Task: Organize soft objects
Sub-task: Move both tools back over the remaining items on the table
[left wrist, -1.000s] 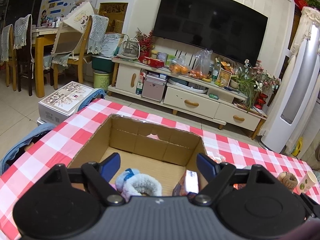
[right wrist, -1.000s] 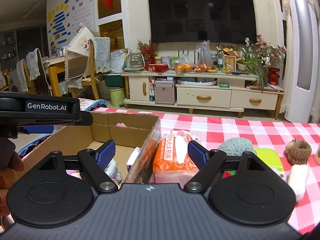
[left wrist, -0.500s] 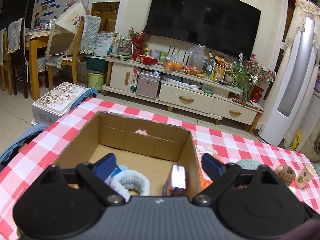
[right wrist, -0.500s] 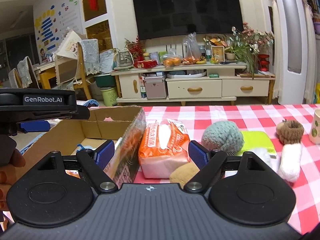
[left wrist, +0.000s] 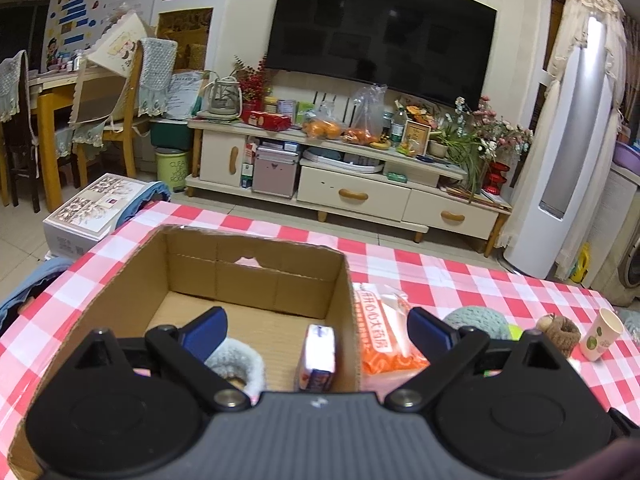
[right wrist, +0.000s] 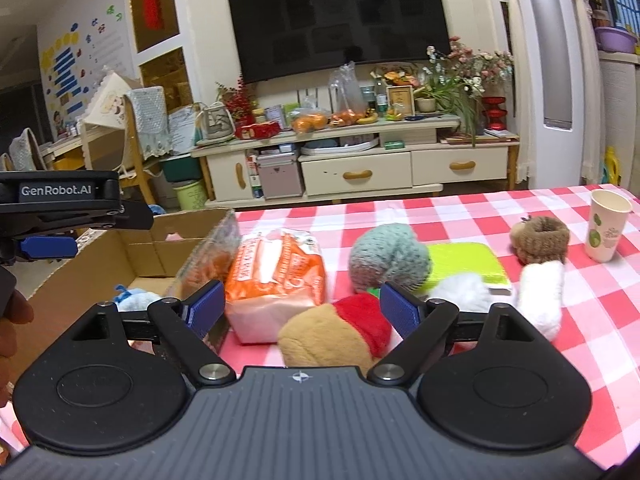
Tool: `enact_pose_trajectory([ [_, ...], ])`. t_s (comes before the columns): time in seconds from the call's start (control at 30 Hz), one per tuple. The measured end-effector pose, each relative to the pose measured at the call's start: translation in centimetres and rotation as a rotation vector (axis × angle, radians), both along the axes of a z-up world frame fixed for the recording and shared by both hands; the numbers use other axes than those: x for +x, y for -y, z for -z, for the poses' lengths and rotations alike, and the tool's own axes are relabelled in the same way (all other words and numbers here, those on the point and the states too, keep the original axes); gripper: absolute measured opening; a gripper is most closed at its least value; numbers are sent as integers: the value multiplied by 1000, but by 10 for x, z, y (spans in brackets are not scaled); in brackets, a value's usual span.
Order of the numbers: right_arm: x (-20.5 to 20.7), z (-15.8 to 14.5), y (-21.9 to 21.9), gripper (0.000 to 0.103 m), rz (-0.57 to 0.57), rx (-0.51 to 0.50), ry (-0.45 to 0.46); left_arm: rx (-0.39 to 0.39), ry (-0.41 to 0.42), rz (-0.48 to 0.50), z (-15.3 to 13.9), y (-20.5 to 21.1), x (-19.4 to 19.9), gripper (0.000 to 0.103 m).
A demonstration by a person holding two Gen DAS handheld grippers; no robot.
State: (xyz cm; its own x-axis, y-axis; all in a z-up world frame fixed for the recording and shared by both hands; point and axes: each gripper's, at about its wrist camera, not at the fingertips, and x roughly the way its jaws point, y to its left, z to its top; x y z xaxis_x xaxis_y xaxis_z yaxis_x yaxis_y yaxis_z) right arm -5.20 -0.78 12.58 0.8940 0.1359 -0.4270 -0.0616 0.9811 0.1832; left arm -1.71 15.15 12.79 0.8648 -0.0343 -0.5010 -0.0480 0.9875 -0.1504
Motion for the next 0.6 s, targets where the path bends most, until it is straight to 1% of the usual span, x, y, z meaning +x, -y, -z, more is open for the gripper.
enact_pose_trajectory([
  [0.6, -15, 11, 24, 103, 153, 26, -3, 59, 10, 99, 5, 41, -2, 96],
])
